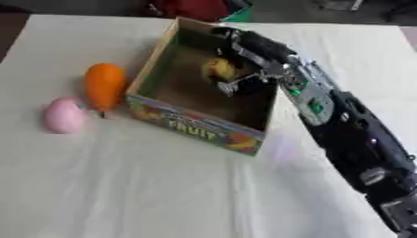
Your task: Pick up objects on the table and place them in the box.
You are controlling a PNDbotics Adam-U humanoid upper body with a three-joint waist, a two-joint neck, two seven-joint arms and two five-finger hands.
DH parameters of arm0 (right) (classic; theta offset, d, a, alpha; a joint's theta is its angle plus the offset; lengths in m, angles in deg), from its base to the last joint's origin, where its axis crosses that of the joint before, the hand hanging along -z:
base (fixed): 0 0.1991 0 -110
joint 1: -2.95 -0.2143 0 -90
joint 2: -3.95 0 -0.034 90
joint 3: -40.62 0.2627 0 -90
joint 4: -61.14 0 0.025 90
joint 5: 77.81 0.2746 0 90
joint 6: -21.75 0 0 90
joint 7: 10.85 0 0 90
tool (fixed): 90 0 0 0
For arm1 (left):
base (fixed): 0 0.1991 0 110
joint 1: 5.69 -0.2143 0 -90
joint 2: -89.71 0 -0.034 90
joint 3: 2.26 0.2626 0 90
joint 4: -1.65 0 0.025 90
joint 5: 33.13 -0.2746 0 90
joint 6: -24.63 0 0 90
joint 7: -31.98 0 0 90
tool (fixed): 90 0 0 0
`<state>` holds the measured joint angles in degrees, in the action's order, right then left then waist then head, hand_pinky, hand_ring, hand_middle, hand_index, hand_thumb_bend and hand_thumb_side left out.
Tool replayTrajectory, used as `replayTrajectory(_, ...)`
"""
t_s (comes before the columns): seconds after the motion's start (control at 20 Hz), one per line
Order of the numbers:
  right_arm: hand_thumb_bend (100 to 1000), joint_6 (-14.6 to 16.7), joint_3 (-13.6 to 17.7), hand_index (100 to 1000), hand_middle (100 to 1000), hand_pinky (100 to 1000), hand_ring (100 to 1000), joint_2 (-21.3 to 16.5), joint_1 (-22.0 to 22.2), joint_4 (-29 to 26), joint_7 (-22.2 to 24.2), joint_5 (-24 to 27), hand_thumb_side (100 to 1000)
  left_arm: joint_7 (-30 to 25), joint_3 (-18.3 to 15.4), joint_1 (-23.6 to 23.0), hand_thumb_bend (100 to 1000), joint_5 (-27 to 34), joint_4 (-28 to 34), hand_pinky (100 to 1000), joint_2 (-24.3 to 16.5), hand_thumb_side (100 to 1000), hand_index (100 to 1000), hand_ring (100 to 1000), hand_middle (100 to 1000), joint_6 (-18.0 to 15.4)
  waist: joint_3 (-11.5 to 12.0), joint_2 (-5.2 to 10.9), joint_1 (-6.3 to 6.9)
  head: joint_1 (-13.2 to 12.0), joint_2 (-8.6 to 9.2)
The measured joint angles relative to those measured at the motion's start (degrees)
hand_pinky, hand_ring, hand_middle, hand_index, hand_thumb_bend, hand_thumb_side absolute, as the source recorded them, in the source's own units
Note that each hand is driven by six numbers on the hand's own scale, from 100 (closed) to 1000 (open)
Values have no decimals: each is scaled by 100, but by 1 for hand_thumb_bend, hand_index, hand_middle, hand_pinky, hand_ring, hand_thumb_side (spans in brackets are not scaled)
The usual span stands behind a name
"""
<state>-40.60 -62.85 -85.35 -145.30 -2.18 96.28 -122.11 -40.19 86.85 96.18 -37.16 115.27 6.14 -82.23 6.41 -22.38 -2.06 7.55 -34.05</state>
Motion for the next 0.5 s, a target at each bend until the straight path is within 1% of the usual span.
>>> replayTrajectory(0.05,100,84,0,775,627,689,1000,0,8,0,97,-30,218,-1,0,0,100,-2,0,661,1,895,677,718,692,9,-8,0,1,-10,0)
replayTrajectory(0.15,100,232,1,849,755,726,1000,0,14,0,307,-107,234,-4,0,0,100,-4,0,661,1,894,677,718,692,16,-9,0,1,-26,0)
replayTrajectory(0.25,100,336,5,879,803,746,1000,0,14,-1,532,-196,245,-5,0,0,100,-5,0,662,2,896,677,719,692,18,-9,0,1,-35,0)
replayTrajectory(0.3,100,364,9,884,810,749,1000,0,14,-2,633,-252,267,-8,0,0,100,-5,0,662,2,896,677,719,692,21,-9,0,1,-35,0)
replayTrajectory(0.35,100,376,29,895,829,756,1000,0,14,-3,727,-306,351,-11,0,0,100,-5,0,662,2,896,677,719,692,25,-9,0,1,-35,0)
replayTrajectory(0.4,100,374,50,901,840,760,1000,-2,12,-4,805,-355,388,-14,0,0,100,-5,0,662,2,896,677,719,692,28,-9,0,1,-35,0)
replayTrajectory(0.45,100,363,73,913,858,768,1000,-2,12,-5,869,-402,479,-14,0,0,100,-5,0,662,3,895,677,719,692,29,-8,0,1,-35,0)
replayTrajectory(0.5,100,347,88,919,863,772,1000,-2,9,-6,923,-439,532,-14,0,0,100,-5,0,662,3,895,677,719,692,29,-8,0,1,-35,0)
